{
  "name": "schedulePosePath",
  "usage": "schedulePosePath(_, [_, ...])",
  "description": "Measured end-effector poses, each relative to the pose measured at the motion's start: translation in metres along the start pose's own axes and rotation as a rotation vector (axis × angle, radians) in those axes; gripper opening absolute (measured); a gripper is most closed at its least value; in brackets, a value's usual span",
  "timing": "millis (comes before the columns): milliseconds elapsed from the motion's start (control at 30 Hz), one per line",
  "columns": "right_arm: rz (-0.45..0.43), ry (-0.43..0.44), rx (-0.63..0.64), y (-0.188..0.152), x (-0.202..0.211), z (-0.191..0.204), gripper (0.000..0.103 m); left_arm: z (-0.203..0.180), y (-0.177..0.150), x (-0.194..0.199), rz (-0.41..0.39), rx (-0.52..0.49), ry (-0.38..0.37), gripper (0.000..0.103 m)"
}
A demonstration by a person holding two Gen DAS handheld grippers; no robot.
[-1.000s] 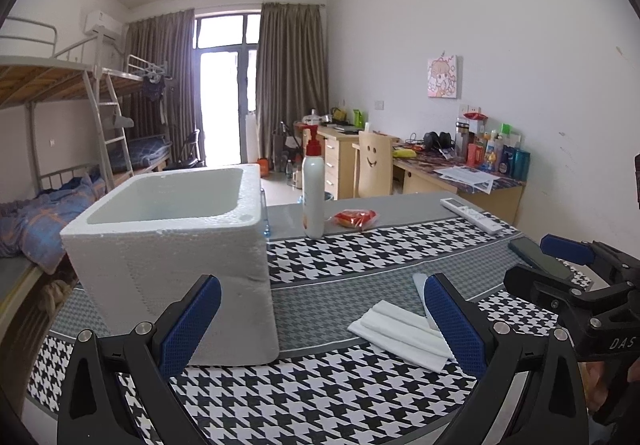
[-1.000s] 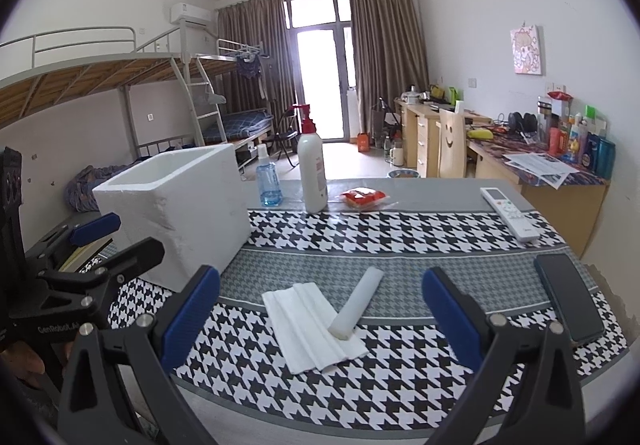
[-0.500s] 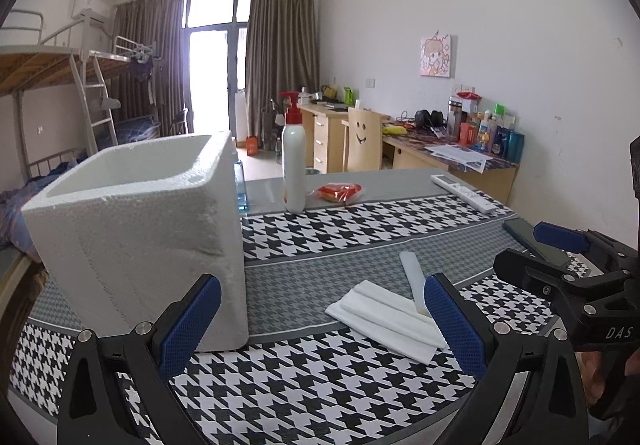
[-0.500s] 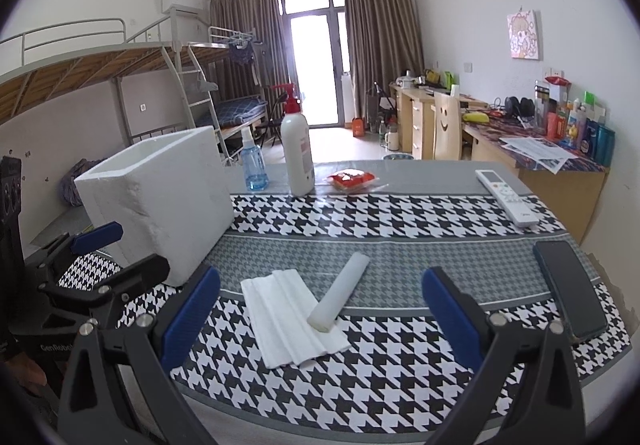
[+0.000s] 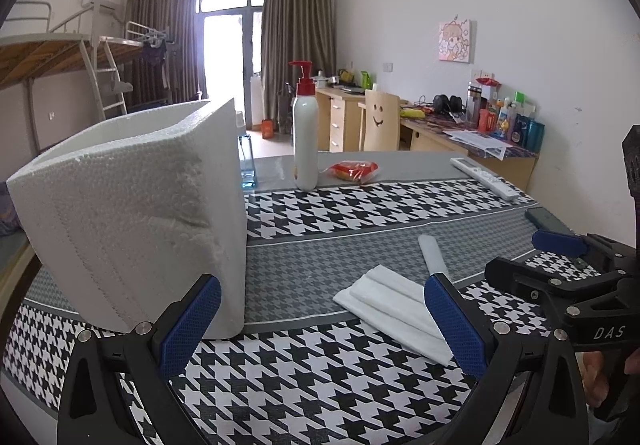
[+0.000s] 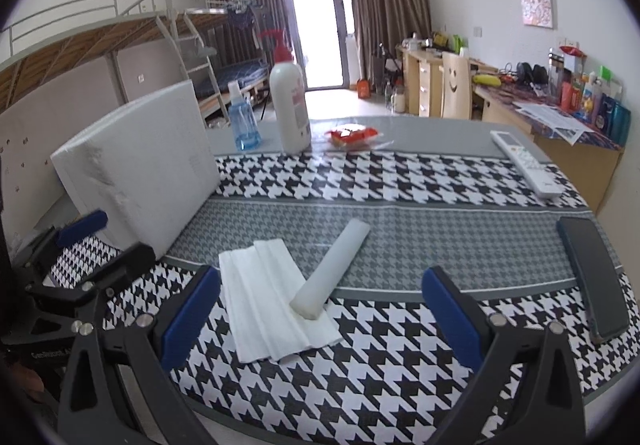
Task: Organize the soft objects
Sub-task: 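Move both tools down toward the white folded cloth and white foam tube, then close the right tool around the white foam tube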
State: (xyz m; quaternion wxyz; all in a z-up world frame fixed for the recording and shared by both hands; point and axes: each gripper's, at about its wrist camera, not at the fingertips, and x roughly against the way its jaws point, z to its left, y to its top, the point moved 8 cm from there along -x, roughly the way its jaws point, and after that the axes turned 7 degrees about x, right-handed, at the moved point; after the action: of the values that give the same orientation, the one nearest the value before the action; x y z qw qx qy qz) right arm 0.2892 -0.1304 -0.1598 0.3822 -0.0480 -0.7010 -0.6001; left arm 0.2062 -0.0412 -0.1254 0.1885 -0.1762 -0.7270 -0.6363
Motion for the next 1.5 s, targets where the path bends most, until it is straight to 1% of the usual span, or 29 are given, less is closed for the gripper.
schedulePosePath(100, [0.021, 0.005, 0.002, 0.0, -0.008, 0.0, 0.102, 0.001, 0.001, -0.002, -0.013, -0.005, 0.023, 0.102])
schedulePosePath(167, [0.028, 0.01, -0.006, 0.0, -0.012, -0.001, 0.101, 0.002, 0.002, -0.006, -0.009, -0.001, 0.024, 0.102])
schedulePosePath(200, [0.033, 0.012, -0.01, 0.0, -0.013, -0.002, 0.1, 0.003, 0.002, -0.009, -0.002, -0.001, 0.027, 0.102])
schedulePosePath(267, [0.053, 0.014, -0.013, -0.002, -0.018, -0.004, 0.095, 0.004, 0.001, -0.015, 0.014, 0.0, 0.034, 0.102])
schedulePosePath(333, [0.079, 0.02, -0.017, -0.004, -0.025, -0.004, 0.087, 0.006, -0.001, -0.021, 0.034, 0.002, 0.042, 0.102])
schedulePosePath(400, [0.103, 0.034, -0.025, -0.007, -0.032, -0.003, 0.082, 0.008, -0.002, -0.024, 0.045, 0.006, 0.048, 0.102])
schedulePosePath(467, [0.123, 0.038, -0.019, -0.01, -0.037, 0.0, 0.079, 0.008, -0.002, -0.026, 0.056, 0.004, 0.052, 0.102])
schedulePosePath(533, [0.136, 0.038, -0.013, -0.012, -0.04, 0.001, 0.07, 0.007, -0.004, -0.027, 0.063, -0.002, 0.053, 0.102])
schedulePosePath(633, [0.163, 0.047, -0.024, -0.015, -0.047, 0.001, 0.061, 0.007, -0.006, -0.029, 0.07, -0.001, 0.051, 0.102])
schedulePosePath(733, [0.174, 0.051, -0.021, -0.017, -0.051, 0.003, 0.054, 0.006, -0.007, -0.028, 0.072, -0.005, 0.045, 0.102])
schedulePosePath(867, [0.197, 0.059, -0.014, -0.02, -0.057, 0.006, 0.048, 0.006, -0.009, -0.028, 0.076, 0.0, 0.05, 0.102])
schedulePosePath(933, [0.21, 0.061, -0.013, -0.021, -0.061, 0.006, 0.041, 0.006, -0.009, -0.027, 0.074, -0.003, 0.05, 0.102])
schedulePosePath(1000, [0.215, 0.058, -0.007, -0.022, -0.063, 0.006, 0.038, 0.007, -0.01, -0.028, 0.077, -0.003, 0.053, 0.102])
schedulePosePath(1167, [0.223, 0.06, 0.003, -0.022, -0.062, 0.007, 0.037, 0.002, -0.013, -0.029, 0.084, -0.012, 0.057, 0.102])
schedulePosePath(1233, [0.221, 0.06, 0.009, -0.023, -0.062, 0.007, 0.031, 0.0, -0.014, -0.03, 0.088, -0.015, 0.053, 0.102])
schedulePosePath(1333, [0.221, 0.068, 0.013, -0.023, -0.06, 0.005, 0.024, -0.004, -0.015, -0.032, 0.095, -0.019, 0.052, 0.102])
schedulePosePath(1500, [0.19, 0.071, 0.023, -0.02, -0.049, 0.001, 0.023, -0.013, -0.013, -0.035, 0.102, -0.026, 0.043, 0.102])
